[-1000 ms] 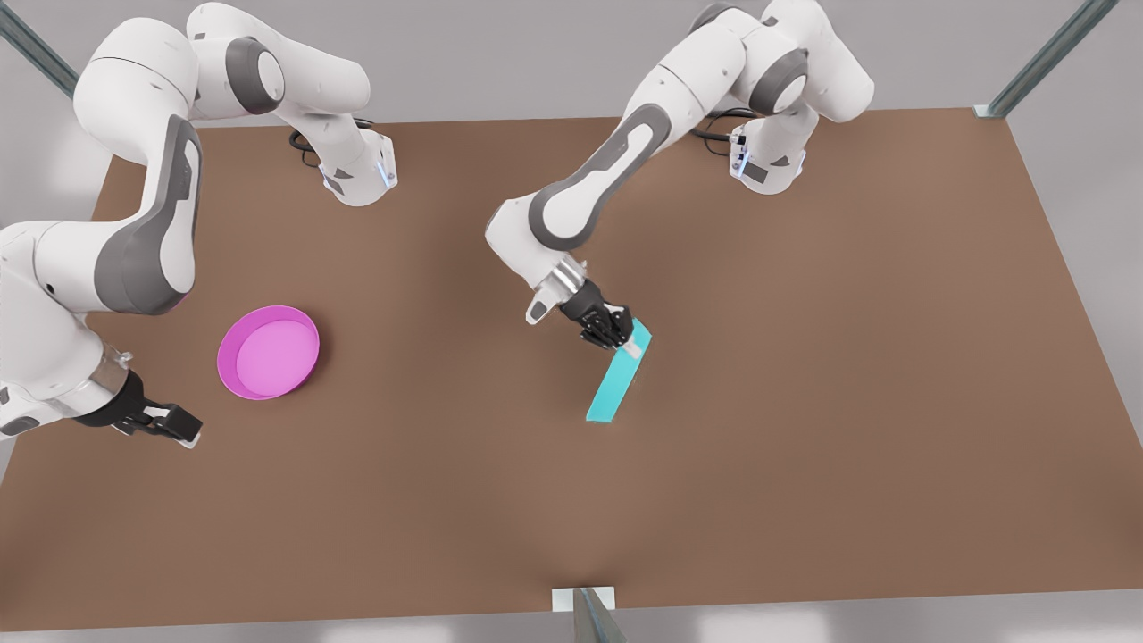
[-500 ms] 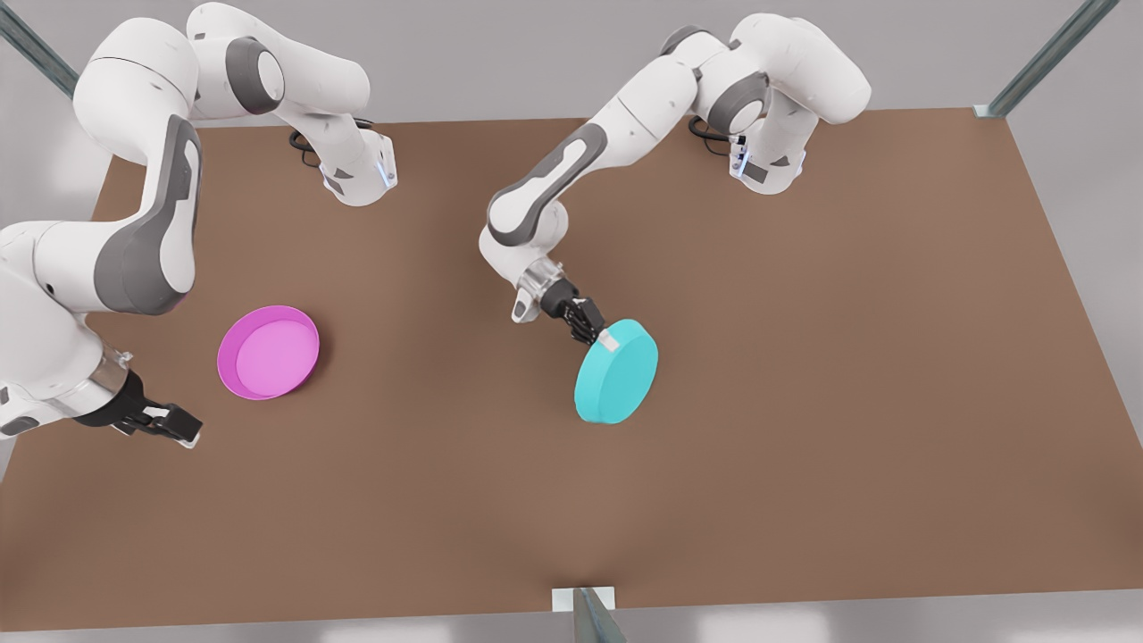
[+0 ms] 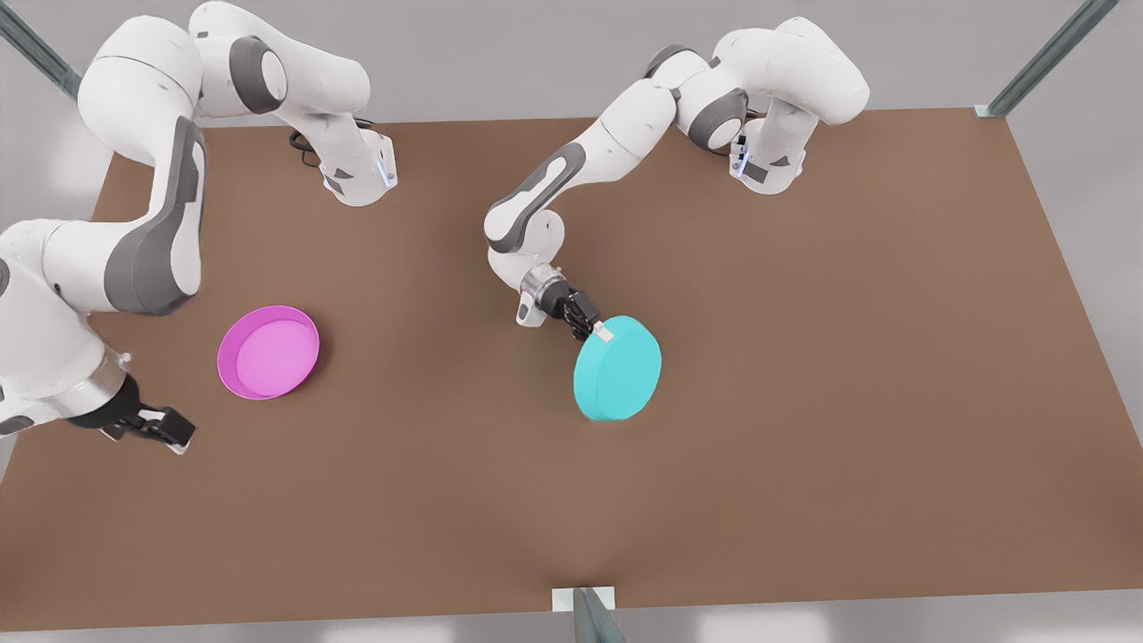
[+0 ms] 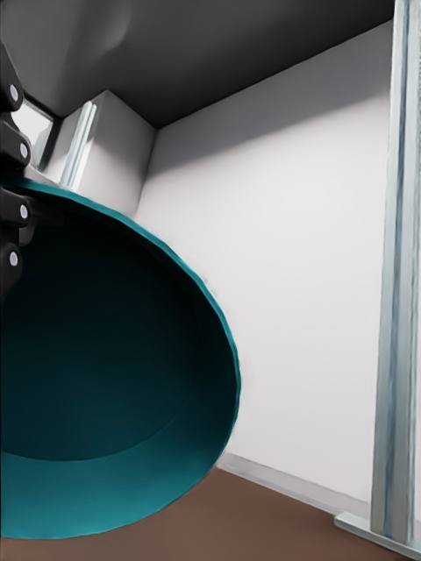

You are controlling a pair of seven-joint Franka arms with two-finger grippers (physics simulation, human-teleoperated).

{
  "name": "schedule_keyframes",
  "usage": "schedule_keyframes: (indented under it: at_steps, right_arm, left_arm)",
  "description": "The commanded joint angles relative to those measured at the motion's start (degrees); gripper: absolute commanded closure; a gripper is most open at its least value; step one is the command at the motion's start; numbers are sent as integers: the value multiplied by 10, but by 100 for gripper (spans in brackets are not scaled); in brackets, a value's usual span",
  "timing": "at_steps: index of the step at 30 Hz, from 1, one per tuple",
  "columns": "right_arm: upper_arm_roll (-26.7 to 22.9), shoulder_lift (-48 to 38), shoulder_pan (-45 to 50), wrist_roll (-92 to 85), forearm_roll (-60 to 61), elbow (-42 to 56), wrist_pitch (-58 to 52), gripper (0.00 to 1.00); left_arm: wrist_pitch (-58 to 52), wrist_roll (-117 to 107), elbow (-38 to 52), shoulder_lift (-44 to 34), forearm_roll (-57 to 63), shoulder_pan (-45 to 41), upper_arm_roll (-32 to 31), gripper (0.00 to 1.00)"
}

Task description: Flip the blue plate over with the left arm, and stack the pink plate on top of the blue plate with the right arm

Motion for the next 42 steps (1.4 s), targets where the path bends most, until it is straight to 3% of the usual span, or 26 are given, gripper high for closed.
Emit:
schedule_keyframes:
  at_steps: [1,7,11,14,17,20,24,27,30,31,33,35,38,42]
  right_arm:
    - [0,0,0,0,1,0,-3,0]
    - [-1,-4,-2,0,22,3,-81,0]
    - [2,-23,-33,-5,82,5,-177,0]
    - [2,-23,-34,-5,80,2,-189,0]
    - [0,-20,-32,-5,68,0,-144,0]
    - [0,-25,-26,-4,59,-10,-154,0]
    - [4,-45,-24,-46,66,-43,-183,0]
    - [4,-33,-30,-189,71,-82,-167,0]
    - [3,-86,-65,-298,124,-279,-6,0]
    - [4,-116,-66,-319,126,-343,36,0]
    - [4,-117,-121,-414,146,-390,68,0]
    - [1,-120,-181,-565,194,-469,148,0]
    - [-67,-112,-175,-659,220,-525,195,0]
    - [-114,-62,-177,-760,297,-533,202,0]
  left_arm:
    - [0,0,0,0,-12,0,0,0]
    - [-1,0,6,16,-15,0,-1,0]
    - [5,4,126,76,-55,1,-25,0]
    - [18,1,194,87,-110,4,-66,0]
    - [47,-42,249,91,-176,7,-118,0]
    - [119,-149,312,44,-398,33,-164,0]
    - [145,-48,303,-102,-762,250,-163,0]
    - [102,162,216,-197,-821,423,-162,0]
    - [26,326,213,-247,-814,533,-156,0]
    - [26,340,191,-276,-810,546,-142,0]
    - [83,352,36,-400,-810,545,-91,0]
    - [99,361,-18,-459,-810,541,-69,0]
    - [95,333,-28,-449,-810,541,-69,0]
    - [63,326,-27,-450,-814,544,-68,0]
